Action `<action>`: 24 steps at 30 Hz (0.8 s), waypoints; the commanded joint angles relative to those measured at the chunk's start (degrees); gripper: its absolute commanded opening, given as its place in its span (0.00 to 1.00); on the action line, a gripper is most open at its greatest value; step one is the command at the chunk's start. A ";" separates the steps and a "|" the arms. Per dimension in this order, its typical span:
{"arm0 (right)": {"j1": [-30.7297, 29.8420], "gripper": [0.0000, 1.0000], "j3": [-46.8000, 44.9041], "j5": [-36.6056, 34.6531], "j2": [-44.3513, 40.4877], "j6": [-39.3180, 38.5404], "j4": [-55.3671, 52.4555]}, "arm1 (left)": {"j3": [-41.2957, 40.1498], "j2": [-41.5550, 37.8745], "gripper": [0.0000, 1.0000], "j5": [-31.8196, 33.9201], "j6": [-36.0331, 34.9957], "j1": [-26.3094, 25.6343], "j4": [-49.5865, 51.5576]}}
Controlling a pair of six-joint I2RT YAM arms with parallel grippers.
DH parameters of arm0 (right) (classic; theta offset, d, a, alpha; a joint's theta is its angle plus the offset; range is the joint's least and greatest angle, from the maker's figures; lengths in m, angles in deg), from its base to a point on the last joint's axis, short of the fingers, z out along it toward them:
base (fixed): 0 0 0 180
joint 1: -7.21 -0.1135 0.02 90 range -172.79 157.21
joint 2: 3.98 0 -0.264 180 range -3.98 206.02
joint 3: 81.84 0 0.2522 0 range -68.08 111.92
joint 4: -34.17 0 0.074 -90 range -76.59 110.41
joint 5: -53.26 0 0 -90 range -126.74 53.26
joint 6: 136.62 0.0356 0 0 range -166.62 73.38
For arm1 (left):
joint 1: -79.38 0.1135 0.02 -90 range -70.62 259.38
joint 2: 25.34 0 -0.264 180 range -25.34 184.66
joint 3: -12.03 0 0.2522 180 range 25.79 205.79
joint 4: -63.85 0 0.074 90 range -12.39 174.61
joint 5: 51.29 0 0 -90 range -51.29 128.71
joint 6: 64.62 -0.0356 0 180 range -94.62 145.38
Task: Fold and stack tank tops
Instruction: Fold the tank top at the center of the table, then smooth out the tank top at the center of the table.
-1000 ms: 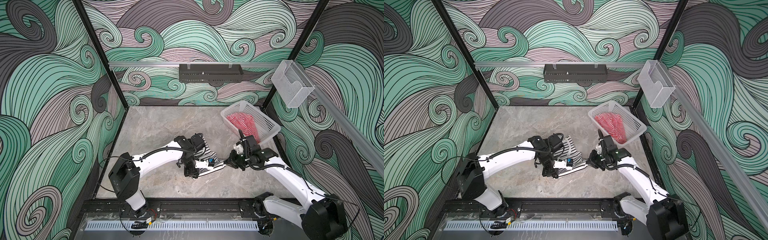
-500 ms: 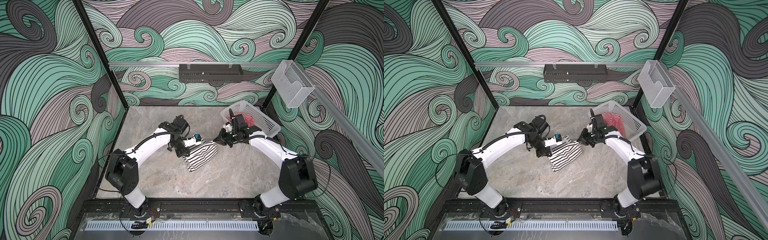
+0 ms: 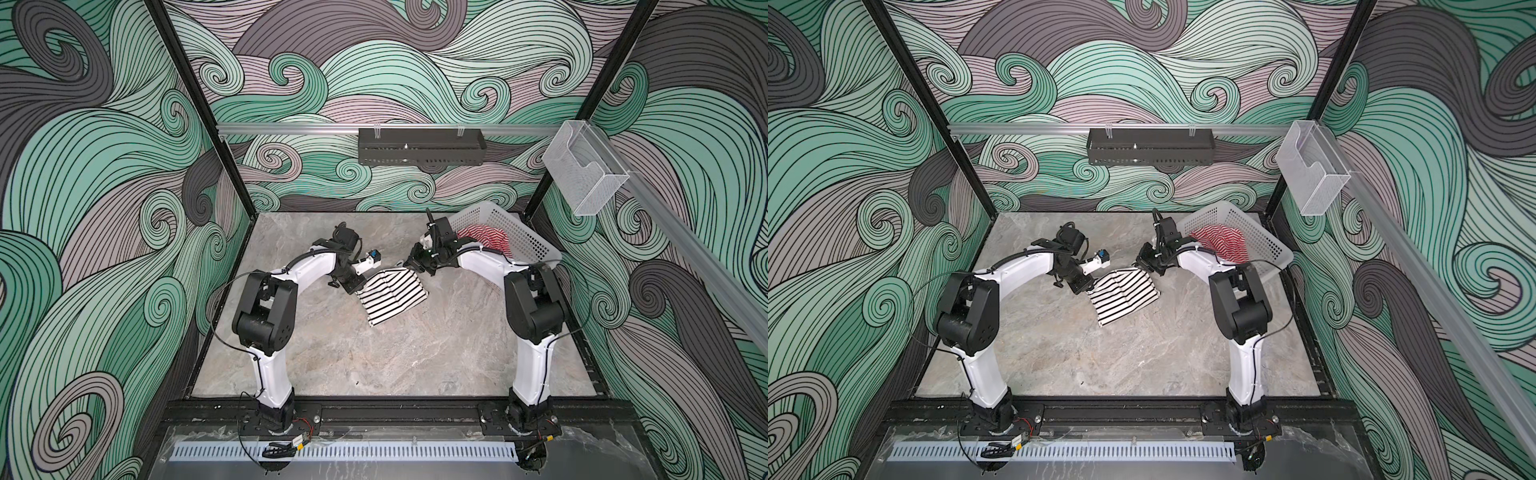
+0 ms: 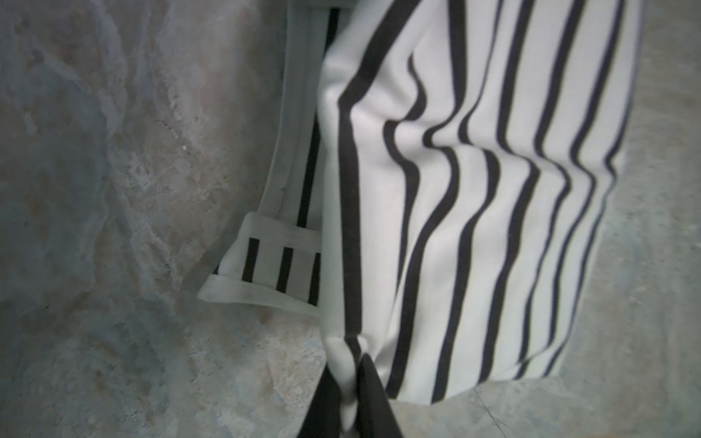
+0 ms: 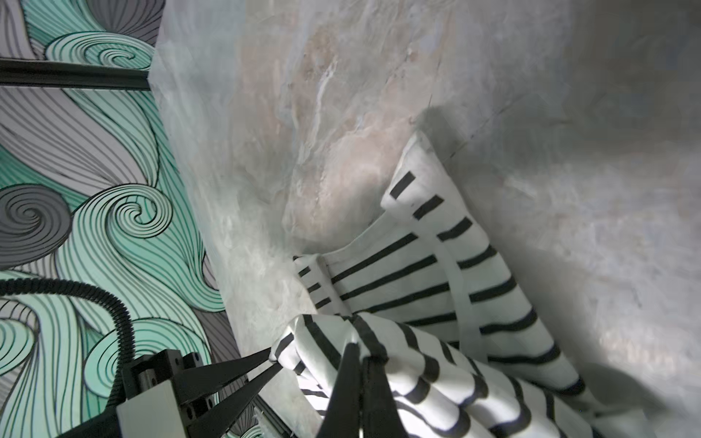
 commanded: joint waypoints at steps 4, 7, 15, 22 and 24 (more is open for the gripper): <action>1.61 0.00 1.62 -2.84 4.28 0.69 2.89 | 5.83 4.70 0.15 6.03 4.94 1.98 -9.39; 2.45 0.00 1.69 -2.77 4.75 0.53 3.29 | 6.43 4.91 0.16 5.93 5.01 2.12 -11.52; 4.45 0.09 1.93 -1.38 6.23 1.36 5.27 | 9.14 5.77 0.16 6.71 6.87 2.12 -10.86; 1.10 0.38 0.74 -6.50 -0.42 -5.00 1.99 | 1.36 -2.39 0.18 -2.58 4.66 -0.07 -9.51; -0.47 0.36 2.16 -7.08 -0.60 -6.19 -0.19 | 0.45 -2.64 0.18 -2.20 3.84 -1.37 -8.53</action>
